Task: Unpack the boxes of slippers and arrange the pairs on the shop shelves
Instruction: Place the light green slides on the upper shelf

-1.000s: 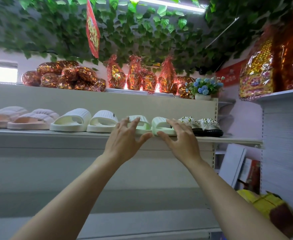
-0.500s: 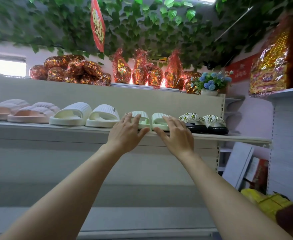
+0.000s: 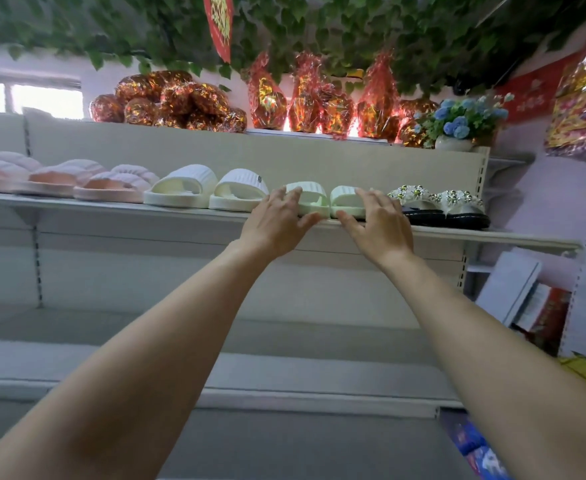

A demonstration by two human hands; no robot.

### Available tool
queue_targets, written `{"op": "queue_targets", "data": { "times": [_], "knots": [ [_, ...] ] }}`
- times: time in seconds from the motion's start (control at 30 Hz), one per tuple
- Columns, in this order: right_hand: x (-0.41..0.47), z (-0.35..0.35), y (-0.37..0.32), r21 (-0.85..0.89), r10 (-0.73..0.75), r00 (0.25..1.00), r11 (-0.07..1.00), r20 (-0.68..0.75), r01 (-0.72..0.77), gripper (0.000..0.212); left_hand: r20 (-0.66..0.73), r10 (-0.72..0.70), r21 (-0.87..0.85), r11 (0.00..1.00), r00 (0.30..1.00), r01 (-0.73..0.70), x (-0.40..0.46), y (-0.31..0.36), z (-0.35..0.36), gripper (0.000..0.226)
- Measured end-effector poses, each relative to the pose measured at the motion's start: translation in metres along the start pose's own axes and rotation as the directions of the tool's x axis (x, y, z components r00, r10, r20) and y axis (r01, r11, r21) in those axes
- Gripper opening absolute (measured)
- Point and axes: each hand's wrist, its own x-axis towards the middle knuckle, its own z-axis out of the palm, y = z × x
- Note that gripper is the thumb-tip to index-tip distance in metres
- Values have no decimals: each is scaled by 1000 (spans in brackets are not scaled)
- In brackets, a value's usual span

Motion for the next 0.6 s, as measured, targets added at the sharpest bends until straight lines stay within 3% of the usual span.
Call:
{"op": "queue_targets", "data": {
  "times": [0.27,0.4,0.6],
  "knots": [
    [-19,-15,-118,54,-116,989,992,94,112,51,-127,-40,15,999,991,42,-76,-69,-92,68],
    [-50,-4,-211,104,-206,964,976,168,190,50,-164,-71,105,990,984,89,-135,-137,-152,68],
    [-128,17,-371,272,-318,934,925,166,266,50,-177,-185,211,952,966,221,-258,-242,-243,65]
  ]
}}
